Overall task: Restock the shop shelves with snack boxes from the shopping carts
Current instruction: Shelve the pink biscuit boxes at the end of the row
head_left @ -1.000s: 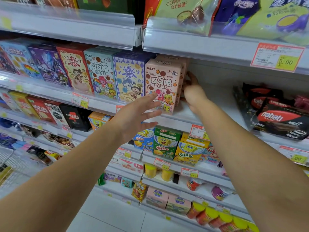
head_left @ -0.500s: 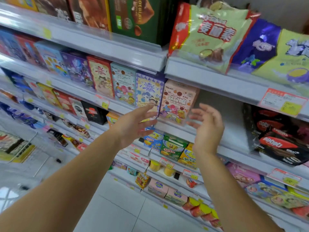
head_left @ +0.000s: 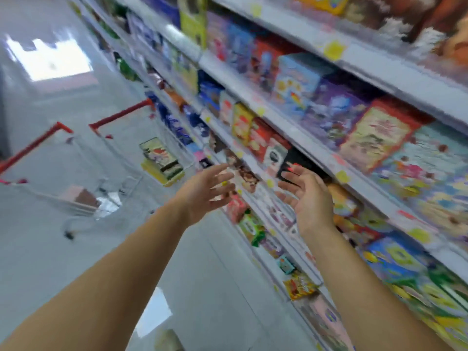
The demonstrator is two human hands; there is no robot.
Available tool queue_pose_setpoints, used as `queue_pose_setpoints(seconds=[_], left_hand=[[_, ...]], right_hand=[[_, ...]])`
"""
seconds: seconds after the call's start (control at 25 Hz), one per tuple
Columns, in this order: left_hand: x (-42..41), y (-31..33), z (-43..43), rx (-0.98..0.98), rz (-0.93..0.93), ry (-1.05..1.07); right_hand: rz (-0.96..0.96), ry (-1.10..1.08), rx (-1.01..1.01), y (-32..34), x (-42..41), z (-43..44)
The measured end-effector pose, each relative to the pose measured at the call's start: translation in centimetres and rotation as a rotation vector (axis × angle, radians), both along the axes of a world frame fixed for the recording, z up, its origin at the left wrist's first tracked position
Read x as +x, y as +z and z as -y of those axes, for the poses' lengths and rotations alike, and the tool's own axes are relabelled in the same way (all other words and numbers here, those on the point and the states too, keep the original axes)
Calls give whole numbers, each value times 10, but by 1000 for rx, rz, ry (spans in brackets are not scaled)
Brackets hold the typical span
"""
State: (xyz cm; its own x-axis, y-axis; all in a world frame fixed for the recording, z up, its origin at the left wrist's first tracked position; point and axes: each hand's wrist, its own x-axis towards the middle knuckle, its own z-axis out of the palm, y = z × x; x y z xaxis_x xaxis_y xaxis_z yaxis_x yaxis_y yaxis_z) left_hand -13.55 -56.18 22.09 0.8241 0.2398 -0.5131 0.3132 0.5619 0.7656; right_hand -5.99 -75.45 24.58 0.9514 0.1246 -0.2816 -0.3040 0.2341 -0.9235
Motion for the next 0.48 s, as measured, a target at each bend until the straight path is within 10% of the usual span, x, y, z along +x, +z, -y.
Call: queue_pose_setpoints(seconds=[0.48], left_hand=[[-93, -86, -326, -44, -238, 464]], right_hand=[[-214, 485, -328, -111, -4, -350]])
